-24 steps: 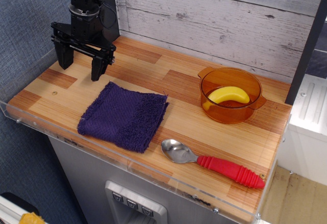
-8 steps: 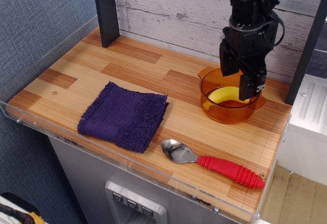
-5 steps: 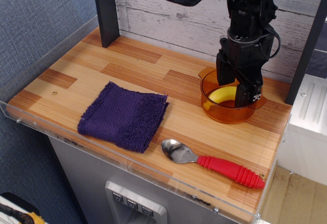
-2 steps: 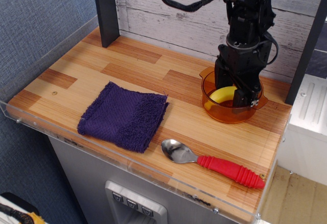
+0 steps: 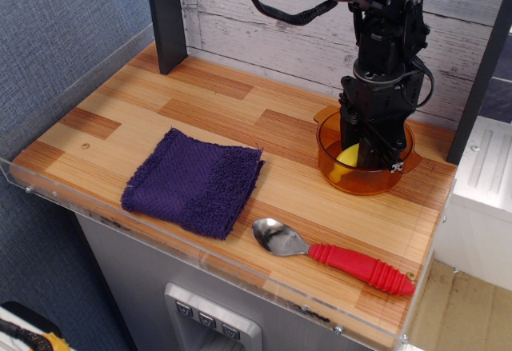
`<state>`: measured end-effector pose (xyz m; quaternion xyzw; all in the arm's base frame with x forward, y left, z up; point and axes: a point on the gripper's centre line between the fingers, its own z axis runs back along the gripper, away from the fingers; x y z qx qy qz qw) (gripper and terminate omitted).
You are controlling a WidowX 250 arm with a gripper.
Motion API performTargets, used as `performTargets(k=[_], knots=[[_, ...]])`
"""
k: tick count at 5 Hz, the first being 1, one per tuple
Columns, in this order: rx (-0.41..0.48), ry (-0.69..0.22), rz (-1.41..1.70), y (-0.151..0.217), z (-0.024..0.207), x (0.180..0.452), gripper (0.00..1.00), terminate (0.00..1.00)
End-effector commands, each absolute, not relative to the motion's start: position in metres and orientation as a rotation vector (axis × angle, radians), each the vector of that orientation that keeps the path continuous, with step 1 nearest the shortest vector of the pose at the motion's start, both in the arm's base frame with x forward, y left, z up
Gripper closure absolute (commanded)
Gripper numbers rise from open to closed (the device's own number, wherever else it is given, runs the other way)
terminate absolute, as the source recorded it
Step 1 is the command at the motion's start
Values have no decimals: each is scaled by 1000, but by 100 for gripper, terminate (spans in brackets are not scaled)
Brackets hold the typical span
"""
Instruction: Put the banana to the left of the towel.
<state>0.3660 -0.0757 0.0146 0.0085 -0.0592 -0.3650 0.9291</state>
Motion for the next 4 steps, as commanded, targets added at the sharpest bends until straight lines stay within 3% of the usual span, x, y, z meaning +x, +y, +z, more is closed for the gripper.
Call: performTargets(k=[1,3,4], knots=[[49,-203,-726,-66,53,363,0,0],[64,-277,-662,-61,88,363,0,0],[47,-319,-597,-47,111,361,100,0]])
